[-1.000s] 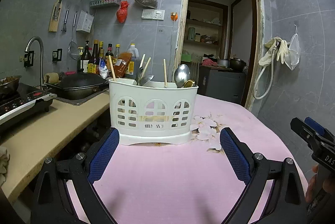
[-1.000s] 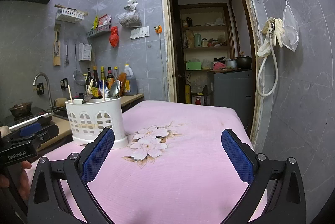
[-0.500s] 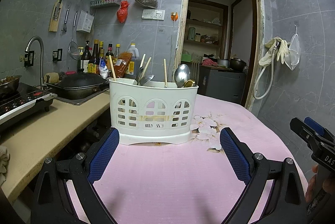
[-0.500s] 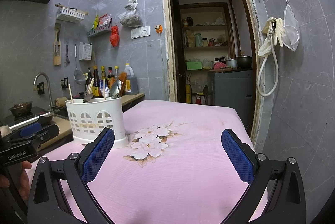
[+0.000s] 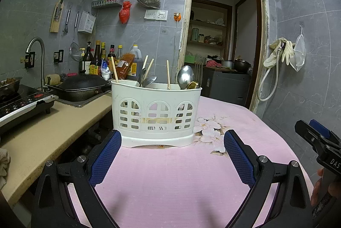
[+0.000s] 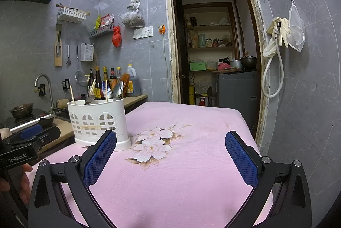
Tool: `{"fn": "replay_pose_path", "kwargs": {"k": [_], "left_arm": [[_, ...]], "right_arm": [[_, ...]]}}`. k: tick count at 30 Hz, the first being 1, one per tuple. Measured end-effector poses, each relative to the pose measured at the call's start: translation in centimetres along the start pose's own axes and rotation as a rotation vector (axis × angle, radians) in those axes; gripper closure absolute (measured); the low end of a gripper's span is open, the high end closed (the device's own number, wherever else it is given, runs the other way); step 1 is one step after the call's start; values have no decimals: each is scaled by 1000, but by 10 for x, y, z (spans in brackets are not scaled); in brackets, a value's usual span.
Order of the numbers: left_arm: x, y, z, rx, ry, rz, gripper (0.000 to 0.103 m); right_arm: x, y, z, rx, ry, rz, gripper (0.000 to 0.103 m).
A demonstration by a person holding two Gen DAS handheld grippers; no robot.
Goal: Organize utensils
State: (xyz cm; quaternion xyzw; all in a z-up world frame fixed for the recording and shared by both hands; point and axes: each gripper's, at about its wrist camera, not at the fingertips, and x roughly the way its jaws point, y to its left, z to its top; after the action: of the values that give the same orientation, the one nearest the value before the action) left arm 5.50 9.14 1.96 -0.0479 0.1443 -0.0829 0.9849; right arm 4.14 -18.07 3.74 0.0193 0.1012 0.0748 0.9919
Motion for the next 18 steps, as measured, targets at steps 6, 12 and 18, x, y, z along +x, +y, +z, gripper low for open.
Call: {"fn": "replay_pose_path", "kwargs": {"k": [6,12,18], "left_arm": [[1,0,-1,-2,3,-2,9],[-1,1,-3,-9,6,-2,9],[-1,2,-2,-10,7,-3,9]], "right_arm": [[0,1,-1,1,4,-1,0],[0,1,-2,1,5,-1,0],[0,1,-2,2,5,0,0]]}}
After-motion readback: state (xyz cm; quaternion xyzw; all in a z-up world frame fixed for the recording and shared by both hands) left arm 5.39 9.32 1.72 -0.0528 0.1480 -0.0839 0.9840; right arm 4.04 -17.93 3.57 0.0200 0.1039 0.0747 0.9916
